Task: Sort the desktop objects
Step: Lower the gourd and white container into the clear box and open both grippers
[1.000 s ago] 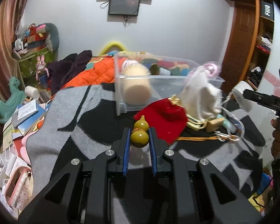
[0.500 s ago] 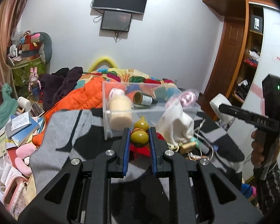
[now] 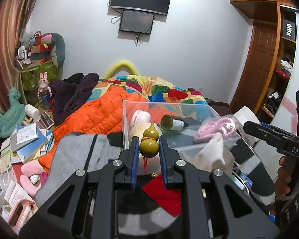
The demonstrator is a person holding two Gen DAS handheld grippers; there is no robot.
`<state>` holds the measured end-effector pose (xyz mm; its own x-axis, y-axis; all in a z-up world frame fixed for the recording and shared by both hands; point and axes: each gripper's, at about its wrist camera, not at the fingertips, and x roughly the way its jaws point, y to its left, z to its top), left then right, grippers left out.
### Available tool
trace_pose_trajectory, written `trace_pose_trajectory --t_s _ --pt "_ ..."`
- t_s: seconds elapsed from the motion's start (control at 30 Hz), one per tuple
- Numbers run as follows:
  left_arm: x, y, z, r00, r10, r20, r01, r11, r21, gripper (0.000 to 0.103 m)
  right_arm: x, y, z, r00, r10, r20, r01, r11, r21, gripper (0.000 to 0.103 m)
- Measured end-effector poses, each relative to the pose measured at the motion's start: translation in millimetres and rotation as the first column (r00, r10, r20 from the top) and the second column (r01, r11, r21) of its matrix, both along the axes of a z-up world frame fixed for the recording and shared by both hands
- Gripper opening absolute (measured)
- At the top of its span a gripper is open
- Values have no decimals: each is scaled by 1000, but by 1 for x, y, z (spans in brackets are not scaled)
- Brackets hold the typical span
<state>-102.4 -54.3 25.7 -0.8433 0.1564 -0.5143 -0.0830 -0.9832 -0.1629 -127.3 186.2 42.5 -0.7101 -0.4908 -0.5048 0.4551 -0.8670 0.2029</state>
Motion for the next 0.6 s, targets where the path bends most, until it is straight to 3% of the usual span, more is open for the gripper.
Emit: trace_pose_trajectory --t_s 0.6 --pt "-51 5 -36 998 -35 60 32 998 55 19 -41 -29 -22 999 5 47 -9 995 102 67"
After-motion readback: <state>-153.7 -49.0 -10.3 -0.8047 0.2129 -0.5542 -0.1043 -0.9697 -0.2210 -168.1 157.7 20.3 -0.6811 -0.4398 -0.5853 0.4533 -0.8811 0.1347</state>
